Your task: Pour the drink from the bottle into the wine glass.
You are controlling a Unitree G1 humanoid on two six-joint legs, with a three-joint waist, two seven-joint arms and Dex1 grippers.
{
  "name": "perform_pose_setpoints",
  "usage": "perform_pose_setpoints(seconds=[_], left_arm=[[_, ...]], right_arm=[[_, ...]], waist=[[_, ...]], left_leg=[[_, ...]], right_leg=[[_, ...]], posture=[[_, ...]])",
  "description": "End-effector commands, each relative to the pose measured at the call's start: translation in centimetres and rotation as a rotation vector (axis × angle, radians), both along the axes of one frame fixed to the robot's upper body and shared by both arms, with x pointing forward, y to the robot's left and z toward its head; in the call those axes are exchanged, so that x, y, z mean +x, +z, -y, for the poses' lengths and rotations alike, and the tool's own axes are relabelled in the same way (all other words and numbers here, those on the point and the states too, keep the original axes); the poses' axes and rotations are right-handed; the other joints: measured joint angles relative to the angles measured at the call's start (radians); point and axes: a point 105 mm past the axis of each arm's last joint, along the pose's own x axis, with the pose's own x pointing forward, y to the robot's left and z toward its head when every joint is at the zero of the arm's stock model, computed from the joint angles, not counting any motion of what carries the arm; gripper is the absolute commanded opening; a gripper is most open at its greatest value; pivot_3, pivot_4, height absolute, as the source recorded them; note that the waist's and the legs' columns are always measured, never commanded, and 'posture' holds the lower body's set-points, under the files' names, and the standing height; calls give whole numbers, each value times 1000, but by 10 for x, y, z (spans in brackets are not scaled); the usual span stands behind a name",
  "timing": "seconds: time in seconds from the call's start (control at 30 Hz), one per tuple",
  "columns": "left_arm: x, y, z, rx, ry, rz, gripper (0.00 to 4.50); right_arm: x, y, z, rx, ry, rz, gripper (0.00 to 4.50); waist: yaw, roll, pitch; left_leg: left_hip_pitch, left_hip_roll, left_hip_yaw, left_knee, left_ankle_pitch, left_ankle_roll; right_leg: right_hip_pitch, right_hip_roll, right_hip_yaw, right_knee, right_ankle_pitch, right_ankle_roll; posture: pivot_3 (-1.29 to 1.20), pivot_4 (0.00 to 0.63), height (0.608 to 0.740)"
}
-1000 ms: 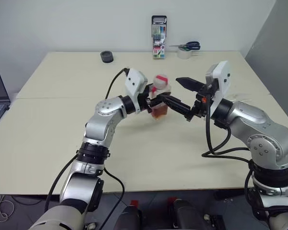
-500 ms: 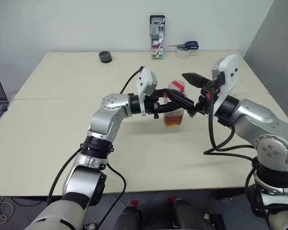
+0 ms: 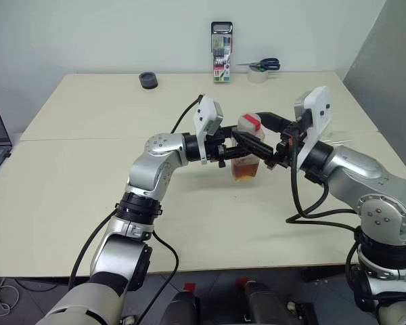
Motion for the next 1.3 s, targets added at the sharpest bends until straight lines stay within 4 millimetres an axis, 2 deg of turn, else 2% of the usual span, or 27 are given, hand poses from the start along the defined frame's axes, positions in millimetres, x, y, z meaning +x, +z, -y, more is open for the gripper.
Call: perform_pose_setpoints(seconds=[0.03, 0.1, 0.23, 0.33, 0.5, 0.6, 0.7, 0.8, 0.9, 1.0, 1.07, 1.17, 1.3], left_arm=[[-9, 18, 4, -25, -27, 75, 2113], [-10, 17, 4, -23, -30, 75, 2113], [-13, 17, 4, -14, -40, 79, 2113], [-23, 21, 3, -3, -93, 82, 2113], [-57, 30, -1, 54, -294, 49, 2113], [-74, 36, -5, 81, -394, 32, 2113], [-81, 41, -6, 96, -437, 37, 2113], [-77, 41, -7, 106, -427, 47, 2113], [-71, 39, -10, 105, -386, 49, 2113], [-63, 33, -11, 101, -326, 58, 2113], [-60, 29, -12, 83, -290, 42, 2113], [-59, 26, -12, 61, -262, 32, 2113], [-57, 27, -8, 32, -236, 27, 2113]], right_arm=[[-4, 12, -1, 30, 11, 58, 2495], [-3, 13, -2, 37, 11, 64, 1915], [-4, 16, -2, 52, 11, 74, 1916], [-11, 21, -7, 55, 73, 90, 1916], [-42, 29, -26, -27, 410, 91, 1916], [-52, 37, -34, -51, 571, 71, 1916], [-48, 44, -38, -69, 639, 60, 1916], [-41, 47, -37, -88, 634, 68, 1916], [-36, 49, -22, -72, 566, 50, 2851], [-36, 36, 0, -69, 447, 18, 3910], [-41, 25, 11, -66, 362, 3, 4448], [-47, 17, 16, -52, 252, 16, 4448], [-45, 21, 10, -2, 127, 69, 4448]], waist=[[0, 0, 0], [0, 0, 0], [0, 0, 0], [-1, 0, 0], [-2, 1, 1], [-3, 1, 1], [-3, 1, 1], [-3, 1, 1], [-1, 1, 1], [7, 1, 1], [8, 1, 1], [1, 2, 2], [-4, 2, 2]], left_leg=[[0, 0, 0, 0, 0, 0], [0, 0, 0, 0, 0, 0], [0, 0, 0, 0, 0, 0], [0, 0, 0, 0, 0, 0], [0, 0, 1, 0, 0, 0], [0, 0, 0, 0, 0, 1], [1, 0, 1, 0, 0, 1], [1, 0, 0, 0, 0, 1], [0, 0, 0, 0, 0, 1], [-1, -1, -2, 1, 0, 0], [-2, -1, -2, 1, 0, 0], [-2, -1, -1, 0, 0, 1], [0, 2, 1, -1, -1, 1]], right_leg=[[0, 0, 0, 0, 0, 0], [0, 0, 0, 0, 0, 0], [0, 0, 0, 0, 0, 0], [0, 0, 0, 0, 0, 0], [-1, 1, -1, 0, 0, 0], [0, 2, -2, 0, 0, 0], [1, 2, -3, 0, 0, 0], [1, 2, -4, 0, 0, 0], [1, 2, -3, -1, 0, 0], [1, 0, -2, -2, 0, 0], [1, -1, -2, -4, 0, 0], [0, -3, 0, -3, 0, 0], [-1, -1, 1, 0, 0, 0]], posture=[[0, 150, 740], [0, 150, 740], [0, 150, 740], [0, 150, 740], [0, 150, 740], [0, 150, 740], [0, 150, 740], [0, 150, 740], [0, 150, 740], [0, 150, 740], [0, 150, 740], [0, 150, 740], [0, 150, 740]])
